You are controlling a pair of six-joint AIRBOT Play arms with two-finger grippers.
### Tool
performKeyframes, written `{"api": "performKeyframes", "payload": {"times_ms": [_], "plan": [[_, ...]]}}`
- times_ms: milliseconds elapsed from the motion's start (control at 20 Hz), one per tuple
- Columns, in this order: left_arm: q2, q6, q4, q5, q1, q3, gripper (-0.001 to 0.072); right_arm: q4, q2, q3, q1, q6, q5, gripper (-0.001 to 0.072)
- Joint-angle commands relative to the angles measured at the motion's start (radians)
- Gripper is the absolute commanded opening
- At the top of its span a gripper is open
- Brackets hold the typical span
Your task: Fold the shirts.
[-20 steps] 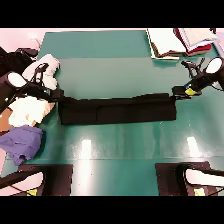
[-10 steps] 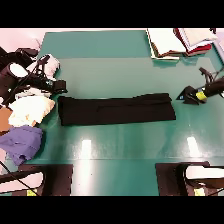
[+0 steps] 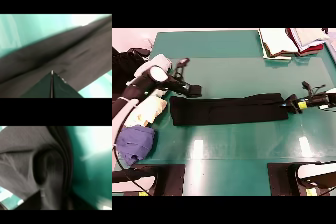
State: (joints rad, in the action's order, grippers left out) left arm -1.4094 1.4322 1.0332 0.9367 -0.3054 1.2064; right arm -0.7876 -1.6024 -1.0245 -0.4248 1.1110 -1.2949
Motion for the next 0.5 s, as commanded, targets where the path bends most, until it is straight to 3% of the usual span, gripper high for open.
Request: {"api": "performKeyframes", "payload": {"times_ms": [0, 50, 150, 450], "plan": [[-0.067, 0.036, -0.006, -0.089, -0.114, 0.002, 0.0028, 0.034, -0.009, -0.048, 0.099, -0.021, 0.031, 0.0100], [-0.090, 0.037, -0.020, -0.116, -0.135, 0.004, 0.0027, 0.036, 0.011, -0.075, 0.112, -0.020, 0.028, 0.0013], [-0.139, 0.036, -0.039, -0.143, -0.167, 0.024, 0.0027, 0.037, 0.087, -0.123, 0.120, -0.018, 0.005, 0.0012], [-0.307, 0.035, -0.055, -0.145, -0.238, 0.176, 0.0027, 0.037, 0.304, -0.350, 0.251, 0.132, -0.085, 0.0012]]}}
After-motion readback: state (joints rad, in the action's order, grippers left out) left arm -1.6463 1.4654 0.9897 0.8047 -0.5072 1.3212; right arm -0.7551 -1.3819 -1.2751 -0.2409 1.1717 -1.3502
